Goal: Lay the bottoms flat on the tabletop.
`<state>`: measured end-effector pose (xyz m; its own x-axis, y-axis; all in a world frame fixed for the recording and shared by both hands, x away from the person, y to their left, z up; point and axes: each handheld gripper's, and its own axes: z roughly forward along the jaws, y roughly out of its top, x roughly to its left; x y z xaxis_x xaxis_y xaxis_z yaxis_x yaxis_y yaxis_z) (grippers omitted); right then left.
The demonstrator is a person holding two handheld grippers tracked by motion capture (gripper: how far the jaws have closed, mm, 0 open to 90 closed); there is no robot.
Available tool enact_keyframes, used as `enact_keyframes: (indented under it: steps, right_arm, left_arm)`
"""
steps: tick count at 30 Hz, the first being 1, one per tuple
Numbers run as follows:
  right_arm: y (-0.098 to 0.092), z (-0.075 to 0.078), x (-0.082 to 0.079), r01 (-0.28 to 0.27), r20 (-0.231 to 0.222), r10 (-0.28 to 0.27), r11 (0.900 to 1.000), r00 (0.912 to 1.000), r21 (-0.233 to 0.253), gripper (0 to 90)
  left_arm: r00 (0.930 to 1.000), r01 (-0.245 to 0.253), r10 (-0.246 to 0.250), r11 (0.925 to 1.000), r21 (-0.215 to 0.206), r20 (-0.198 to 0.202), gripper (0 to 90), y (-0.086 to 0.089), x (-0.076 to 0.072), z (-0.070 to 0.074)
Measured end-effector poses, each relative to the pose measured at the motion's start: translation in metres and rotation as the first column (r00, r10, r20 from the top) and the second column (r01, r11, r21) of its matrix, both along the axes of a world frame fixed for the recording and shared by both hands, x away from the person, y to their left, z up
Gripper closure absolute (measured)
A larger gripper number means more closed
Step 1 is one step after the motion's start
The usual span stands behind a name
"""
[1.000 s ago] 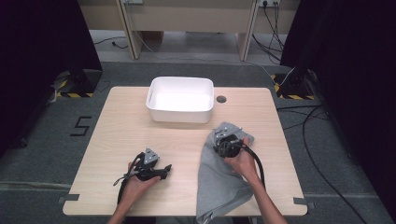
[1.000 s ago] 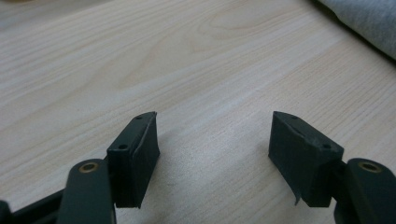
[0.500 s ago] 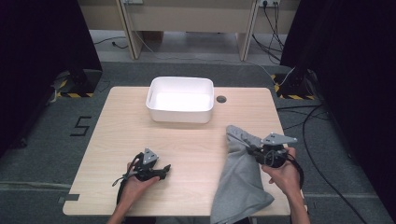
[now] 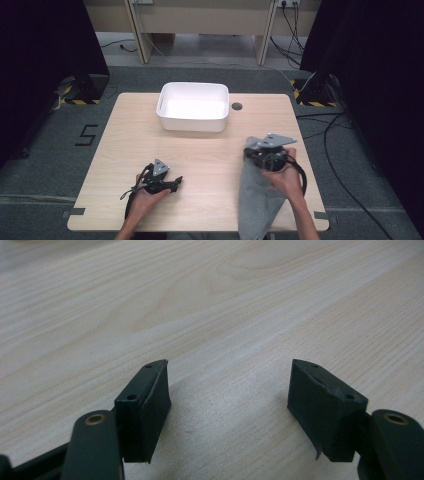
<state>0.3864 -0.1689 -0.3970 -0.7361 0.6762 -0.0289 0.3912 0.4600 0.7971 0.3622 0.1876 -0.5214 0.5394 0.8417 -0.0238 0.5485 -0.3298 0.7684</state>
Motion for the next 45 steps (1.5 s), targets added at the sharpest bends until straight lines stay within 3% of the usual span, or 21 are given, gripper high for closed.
enact_keyframes:
  steps: [2,5,6,9,11,13,15,18,19,23,24,26,27,30,35,39,42,45]
  right_arm:
    - [0.013,-0.010,0.006,-0.027,-0.031,0.026,1.000,0.9992,-0.011,85.9]
    - [0.018,-0.020,0.013,-0.008,-0.084,0.010,1.000,0.9964,0.023,72.7]
    - [0.016,-0.021,0.014,0.008,-0.091,-0.006,1.000,0.9958,0.018,64.9]
    - [0.000,-0.016,0.016,0.081,-0.100,-0.075,0.995,0.9922,0.052,56.7]
    - [-0.017,-0.015,0.018,0.141,-0.085,-0.139,0.990,0.9866,0.019,56.1]
    - [-0.035,-0.021,0.021,0.230,-0.084,-0.231,0.973,0.9693,-0.029,53.8]
    - [-0.052,-0.032,0.023,0.304,-0.107,-0.311,0.949,0.9443,-0.078,51.2]
    - [-0.073,-0.052,0.024,0.395,-0.159,-0.414,0.908,0.8963,-0.139,46.1]
    - [-0.079,-0.059,0.024,0.413,-0.183,-0.435,0.899,0.8817,-0.148,44.3]
    - [-0.093,-0.079,0.024,0.429,-0.291,-0.447,0.894,0.8458,-0.129,45.9]
    - [-0.094,-0.082,0.024,0.417,-0.300,-0.429,0.903,0.8519,-0.109,55.8]
    - [-0.094,-0.081,0.023,0.367,-0.304,-0.366,0.928,0.8792,-0.057,75.0]
    - [-0.093,-0.078,0.022,0.359,-0.283,-0.359,0.932,0.8894,-0.053,81.1]
    - [-0.086,-0.060,0.020,0.316,-0.209,-0.320,0.947,0.9242,-0.054,83.6]
    - [-0.054,-0.014,0.013,0.225,-0.083,-0.228,0.973,0.9701,-0.045,84.0]
    - [-0.011,0.016,0.009,0.131,-0.016,-0.132,0.990,0.9912,-0.044,83.9]
    - [0.022,0.027,0.011,0.064,0.005,-0.064,0.997,0.9979,-0.048,83.9]
    - [0.051,0.027,0.017,0.022,0.005,-0.021,0.995,0.9998,-0.094,83.9]
  left_arm:
    - [1.0000,0.000,0.000,1.0000,0.000,0.000,32.0,0.000,0.000,0.000]
    - [1.0000,0.000,0.000,1.0000,-0.001,-0.001,32.1,0.001,0.000,0.000]
    - [1.0000,0.000,0.000,1.0000,-0.002,0.000,32.1,0.001,0.000,0.000]
    - [1.0000,0.000,0.000,1.0000,-0.002,0.000,32.1,0.001,0.000,0.000]
    - [1.0000,-0.001,0.001,1.0000,-0.002,0.000,32.0,0.001,0.000,0.000]
    - [1.0000,-0.001,0.001,1.0000,-0.003,0.000,32.1,0.001,0.000,0.000]
    - [1.0000,-0.002,0.002,1.0000,-0.004,0.000,32.0,0.001,0.000,0.000]
    - [1.0000,-0.002,0.002,1.0000,-0.004,0.000,32.0,0.001,0.000,0.000]
    - [1.0000,-0.002,0.002,1.0000,-0.004,0.001,32.1,0.001,0.000,0.000]
    - [1.0000,-0.002,0.002,1.0000,-0.004,0.000,32.0,0.001,0.000,0.000]
    - [1.0000,-0.002,0.002,1.0000,-0.004,0.000,32.0,0.001,0.000,0.000]
    - [1.0000,-0.002,0.002,1.0000,-0.004,0.001,32.1,0.001,0.000,0.000]
    - [1.0000,-0.002,0.002,1.0000,-0.004,0.001,32.0,0.001,0.000,0.000]
    - [1.0000,-0.002,0.002,1.0000,-0.004,0.001,32.0,0.001,0.000,0.000]
    - [1.0000,-0.001,0.001,1.0000,-0.001,-0.001,32.0,0.001,0.000,0.000]
    - [1.0000,-0.002,0.002,1.0000,0.000,-0.002,32.1,0.001,0.000,0.000]
    - [1.0000,0.000,0.000,1.0000,0.000,0.000,32.1,0.001,0.000,0.000]
    - [1.0000,-0.001,0.001,1.0000,-0.008,0.000,34.4,0.004,0.000,0.000]
